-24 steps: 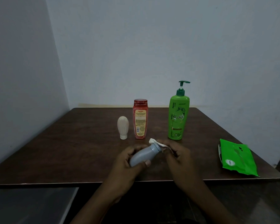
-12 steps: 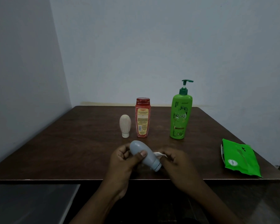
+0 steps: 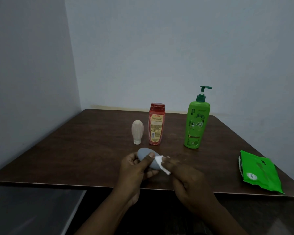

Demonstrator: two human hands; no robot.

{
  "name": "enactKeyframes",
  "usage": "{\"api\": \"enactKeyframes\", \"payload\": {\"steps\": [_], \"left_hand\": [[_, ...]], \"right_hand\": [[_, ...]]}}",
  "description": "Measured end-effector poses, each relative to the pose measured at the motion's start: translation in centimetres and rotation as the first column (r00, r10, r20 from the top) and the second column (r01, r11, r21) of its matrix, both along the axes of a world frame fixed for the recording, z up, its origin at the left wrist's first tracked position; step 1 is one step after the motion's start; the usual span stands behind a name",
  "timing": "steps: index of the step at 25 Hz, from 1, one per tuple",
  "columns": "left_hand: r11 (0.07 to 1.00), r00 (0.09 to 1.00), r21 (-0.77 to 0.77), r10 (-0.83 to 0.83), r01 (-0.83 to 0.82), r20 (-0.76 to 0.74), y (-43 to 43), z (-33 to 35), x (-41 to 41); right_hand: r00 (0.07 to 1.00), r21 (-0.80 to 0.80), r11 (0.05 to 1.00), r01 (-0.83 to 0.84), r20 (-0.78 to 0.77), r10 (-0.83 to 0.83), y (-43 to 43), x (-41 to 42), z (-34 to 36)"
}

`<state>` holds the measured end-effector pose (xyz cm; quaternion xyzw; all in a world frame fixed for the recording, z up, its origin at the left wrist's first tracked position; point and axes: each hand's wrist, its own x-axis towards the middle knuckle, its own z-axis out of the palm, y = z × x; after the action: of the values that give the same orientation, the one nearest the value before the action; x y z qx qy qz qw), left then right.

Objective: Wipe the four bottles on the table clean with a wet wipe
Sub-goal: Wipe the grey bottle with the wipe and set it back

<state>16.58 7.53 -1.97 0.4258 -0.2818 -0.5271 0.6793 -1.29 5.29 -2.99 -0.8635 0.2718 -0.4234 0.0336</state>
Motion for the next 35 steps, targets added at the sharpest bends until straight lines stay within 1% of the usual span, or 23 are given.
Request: {"api": "enactKeyframes", "payload": {"steps": [3,5,6,7,8,9,10,14,16,18,19,20,21,22,23,24,25,26,27,29,31,33,35], "left_hand": [[1.0,1.0,-0.008,0.008,-0.007,0.011,0.0,0.0,-0.1],[1.0,1.0,-0.016,0.0,0.0,-0.016,-0.1,0.0,0.0],[1.0,0.999,-0.021,-0.006,0.006,-0.034,-0.2,0.0,0.2],[1.0,0.998,-0.027,-0.011,0.009,-0.058,-0.2,0.1,0.2],[0.999,0.996,-0.033,-0.014,0.011,-0.083,-0.2,0.2,0.3],[0.999,0.995,-0.037,-0.012,0.008,-0.103,-0.2,0.2,0.3],[0.999,0.993,-0.038,-0.01,0.006,-0.117,-0.1,0.3,0.3],[0.999,0.989,-0.03,-0.016,0.012,-0.147,0.0,0.4,0.4],[0.999,0.99,-0.032,-0.013,0.009,-0.14,0.0,0.3,0.4],[1.0,0.993,-0.028,0.01,-0.013,-0.119,-0.2,0.0,0.3],[0.999,0.994,-0.024,0.02,-0.023,-0.108,-0.3,-0.2,0.3],[1.0,0.994,-0.017,0.024,-0.026,-0.109,-0.4,-0.2,0.3],[1.0,0.992,-0.003,0.026,-0.027,-0.127,-0.5,-0.2,0.3],[0.999,0.987,0.019,0.029,-0.027,-0.16,-0.5,-0.1,0.4],[0.999,0.98,0.037,0.033,-0.026,-0.196,-0.5,0.0,0.4],[0.999,0.973,0.048,0.029,-0.019,-0.23,-0.4,0.2,0.5],[0.999,0.966,0.054,0.018,-0.004,-0.259,-0.4,0.4,0.4],[0.998,0.954,0.054,0.002,0.015,-0.3,-0.2,0.6,0.1],[0.998,0.938,0.05,-0.019,0.039,-0.346,-0.1,0.7,-0.3],[0.994,0.892,0.051,-0.06,0.092,-0.448,0.2,1.1,-1.1],[0.993,0.859,0.059,-0.057,0.101,-0.509,0.5,1.4,-1.5],[0.996,0.866,0.054,-0.036,0.072,-0.498,0.7,1.5,-1.7],[0.999,0.902,0.043,-0.009,0.031,-0.432,0.7,1.4,-1.9]], "right_hand": [[0.976,0.196,0.979,0.047,0.202,-0.087,-0.3,0.2,0.3],[0.942,0.39,0.921,0.026,0.299,-0.154,-0.3,0.7,0.8],[0.898,0.556,0.828,-0.066,0.394,-0.194,-0.4,1.0,1.0],[0.831,0.702,0.676,-0.222,0.499,-0.245,-0.4,1.4,1.1],[0.76,0.782,0.493,-0.381,0.569,-0.315,-0.4,1.6,1.2],[0.702,0.796,0.35,-0.494,0.602,-0.38,-0.4,1.8,1.4],[0.66,0.782,0.253,-0.569,0.618,-0.427,-0.3,1.8,1.7],[0.523,0.615,0.009,-0.788,0.677,-0.517,0.4,1.8,2.7],[0.53,0.569,-0.09,-0.817,0.681,-0.505,0.8,1.9,3.0],[0.631,0.631,-0.153,-0.76,0.662,-0.404,1.3,1.8,3.1],[0.694,0.691,-0.152,-0.706,0.634,-0.34,1.7,1.8,3.4],[0.736,0.743,-0.111,-0.66,0.61,-0.295,2.1,1.8,4.0],[0.741,0.771,-0.014,-0.637,0.608,-0.286,2.1,1.8,4.2],[0.717,0.774,0.139,-0.618,0.627,-0.306,1.8,1.6,4.1],[0.684,0.758,0.335,-0.56,0.651,-0.328,1.5,1.4,3.8],[0.677,0.722,0.546,-0.425,0.654,-0.338,1.0,1.1,3.4],[0.717,0.635,0.743,-0.21,0.617,-0.324,0.5,0.6,2.8],[0.793,0.483,0.876,-0.002,0.535,-0.293,0.3,0.3,2.4],[0.869,0.291,0.951,0.106,0.437,-0.23,0.3,0.1,1.8],[0.967,-0.041,0.991,0.128,0.225,-0.116,0.6,0.6,0.4],[0.987,-0.175,0.981,0.083,0.148,-0.058,1.0,0.9,-0.6],[0.986,-0.153,0.987,0.058,0.163,-0.032,0.8,0.9,-0.3],[0.961,0.003,0.998,0.07,0.266,-0.068,0.7,1.0,0.5]]}}
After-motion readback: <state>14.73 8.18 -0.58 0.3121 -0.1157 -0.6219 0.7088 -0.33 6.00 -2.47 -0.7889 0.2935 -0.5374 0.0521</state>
